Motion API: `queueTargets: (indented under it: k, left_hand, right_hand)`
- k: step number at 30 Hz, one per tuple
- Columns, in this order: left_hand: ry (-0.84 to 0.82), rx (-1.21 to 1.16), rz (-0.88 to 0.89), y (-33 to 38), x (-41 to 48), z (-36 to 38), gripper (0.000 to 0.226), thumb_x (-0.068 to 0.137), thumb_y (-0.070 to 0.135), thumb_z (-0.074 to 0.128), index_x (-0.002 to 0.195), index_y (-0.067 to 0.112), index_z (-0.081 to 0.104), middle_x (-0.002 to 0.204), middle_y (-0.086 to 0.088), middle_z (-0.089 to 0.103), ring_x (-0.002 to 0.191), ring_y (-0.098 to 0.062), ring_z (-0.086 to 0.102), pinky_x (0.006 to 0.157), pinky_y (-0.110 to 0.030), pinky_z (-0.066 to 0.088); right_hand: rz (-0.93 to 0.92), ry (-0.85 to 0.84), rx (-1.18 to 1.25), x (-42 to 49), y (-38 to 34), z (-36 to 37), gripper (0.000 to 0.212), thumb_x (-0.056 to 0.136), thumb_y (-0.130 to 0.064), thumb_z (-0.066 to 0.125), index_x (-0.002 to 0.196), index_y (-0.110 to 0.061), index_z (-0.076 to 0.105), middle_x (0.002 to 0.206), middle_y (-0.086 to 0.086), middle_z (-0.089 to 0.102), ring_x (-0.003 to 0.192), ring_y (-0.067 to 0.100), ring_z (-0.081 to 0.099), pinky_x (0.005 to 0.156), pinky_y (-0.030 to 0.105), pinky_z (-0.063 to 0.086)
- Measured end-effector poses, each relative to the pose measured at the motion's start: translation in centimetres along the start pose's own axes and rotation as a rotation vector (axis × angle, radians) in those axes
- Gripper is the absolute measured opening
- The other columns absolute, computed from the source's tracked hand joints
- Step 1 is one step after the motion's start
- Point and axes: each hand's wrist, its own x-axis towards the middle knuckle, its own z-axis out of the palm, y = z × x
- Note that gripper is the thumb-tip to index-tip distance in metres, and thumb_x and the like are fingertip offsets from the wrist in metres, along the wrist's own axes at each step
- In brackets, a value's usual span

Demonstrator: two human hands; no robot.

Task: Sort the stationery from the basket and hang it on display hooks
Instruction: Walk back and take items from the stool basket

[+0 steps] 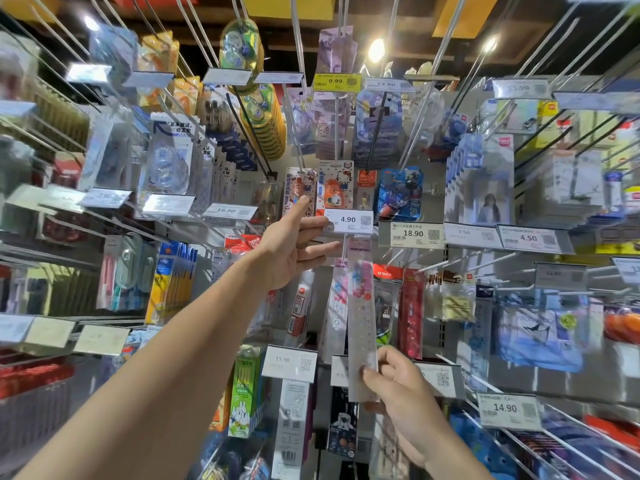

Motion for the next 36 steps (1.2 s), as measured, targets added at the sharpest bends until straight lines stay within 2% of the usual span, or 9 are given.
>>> queueTargets:
  k: [4, 8, 13, 15, 17, 23, 28, 33, 36]
  left_hand:
    - [-0.002, 0.011, 0.0, 0.0, 0.1, 0.0, 0.061, 0.1, 0.065, 0.047, 0.131, 0.015, 0.065, 0.14, -0.002, 0.066, 0.099, -0.023, 0.077, 0.082, -0.037, 0.057]
    - [-0.003, 0.004, -0.002, -0.1, 0.2, -0.1, 0.059, 0.101, 0.063, 0.046, 0.131, 0.016, 0.065, 0.141, -0.002, 0.065, 0.099, -0.024, 0.077, 0.083, -0.037, 0.057]
    - [0.006, 0.002, -0.007, 0.0, 0.0, -0.1, 0.057, 0.101, 0.062, 0.047, 0.129, 0.015, 0.067, 0.135, -0.004, 0.069, 0.097, -0.024, 0.078, 0.078, -0.035, 0.06]
    - [0.016, 0.001, -0.007, 0.0, -0.1, -0.1, 0.056, 0.101, 0.061, 0.049, 0.127, 0.015, 0.068, 0.132, -0.003, 0.071, 0.094, -0.023, 0.078, 0.071, -0.031, 0.059]
    - [0.031, 0.02, -0.006, 0.1, -0.2, 0.0, 0.056, 0.1, 0.062, 0.05, 0.125, 0.015, 0.069, 0.127, -0.001, 0.073, 0.091, -0.022, 0.078, 0.065, -0.028, 0.054]
    - [0.08, 0.074, 0.012, 0.2, -0.2, 0.3, 0.054, 0.099, 0.062, 0.052, 0.119, 0.015, 0.072, 0.113, 0.003, 0.078, 0.088, -0.025, 0.078, 0.052, -0.026, 0.036]
    - [0.083, 0.07, 0.01, 0.1, -0.4, 0.4, 0.055, 0.1, 0.06, 0.052, 0.121, 0.013, 0.07, 0.115, 0.001, 0.078, 0.09, -0.026, 0.078, 0.054, -0.029, 0.031]
    - [0.085, 0.07, 0.01, 0.0, -0.4, 0.4, 0.053, 0.101, 0.06, 0.05, 0.121, 0.015, 0.071, 0.123, 0.0, 0.075, 0.088, -0.023, 0.079, 0.056, -0.029, 0.034]
    - [0.084, 0.071, 0.01, -0.1, -0.5, 0.4, 0.051, 0.102, 0.058, 0.049, 0.12, 0.016, 0.071, 0.124, 0.001, 0.074, 0.084, -0.021, 0.079, 0.056, -0.028, 0.036]
  right_hand:
    - [-0.008, -0.018, 0.025, 0.0, -0.6, -0.1, 0.008, 0.104, -0.007, 0.054, 0.104, -0.001, 0.059, 0.098, 0.006, 0.077, 0.099, 0.024, 0.072, 0.096, 0.037, 0.052]
    - [-0.021, 0.008, -0.026, -0.4, -0.4, 0.0, 0.009, 0.104, -0.009, 0.055, 0.106, -0.006, 0.063, 0.099, 0.017, 0.073, 0.101, 0.039, 0.067, 0.101, 0.051, 0.051]
    - [-0.038, 0.023, -0.018, 0.0, -0.5, 0.7, 0.015, 0.098, -0.023, 0.06, 0.104, -0.009, 0.06, 0.105, 0.033, 0.064, 0.083, 0.034, 0.061, 0.097, 0.061, 0.049]
    - [-0.049, 0.015, 0.002, 0.3, -0.4, 0.8, 0.014, 0.099, -0.021, 0.06, 0.103, -0.008, 0.059, 0.104, 0.032, 0.065, 0.089, 0.047, 0.062, 0.099, 0.06, 0.049]
    - [-0.042, 0.022, 0.0, 0.3, -0.3, 0.7, 0.008, 0.102, -0.014, 0.057, 0.103, -0.006, 0.061, 0.099, 0.024, 0.071, 0.1, 0.049, 0.063, 0.101, 0.063, 0.047]
    - [-0.01, 0.032, -0.023, 0.1, 0.1, 0.6, 0.008, 0.102, -0.007, 0.055, 0.096, -0.009, 0.061, 0.095, 0.012, 0.076, 0.093, 0.034, 0.071, 0.089, 0.048, 0.055]
    - [-0.026, 0.037, -0.059, 0.3, -1.0, 1.2, 0.005, 0.101, -0.011, 0.058, 0.097, -0.009, 0.061, 0.092, 0.016, 0.074, 0.087, 0.038, 0.069, 0.085, 0.06, 0.054]
    - [0.008, 0.022, -0.01, 0.4, -1.3, 1.2, 0.013, 0.102, -0.004, 0.055, 0.108, -0.008, 0.065, 0.092, 0.005, 0.078, 0.082, 0.021, 0.075, 0.063, 0.029, 0.056]
    - [0.018, 0.009, -0.003, 0.3, -1.3, 1.2, 0.017, 0.103, -0.005, 0.054, 0.113, -0.014, 0.066, 0.093, 0.002, 0.078, 0.084, 0.018, 0.075, 0.062, 0.024, 0.054]
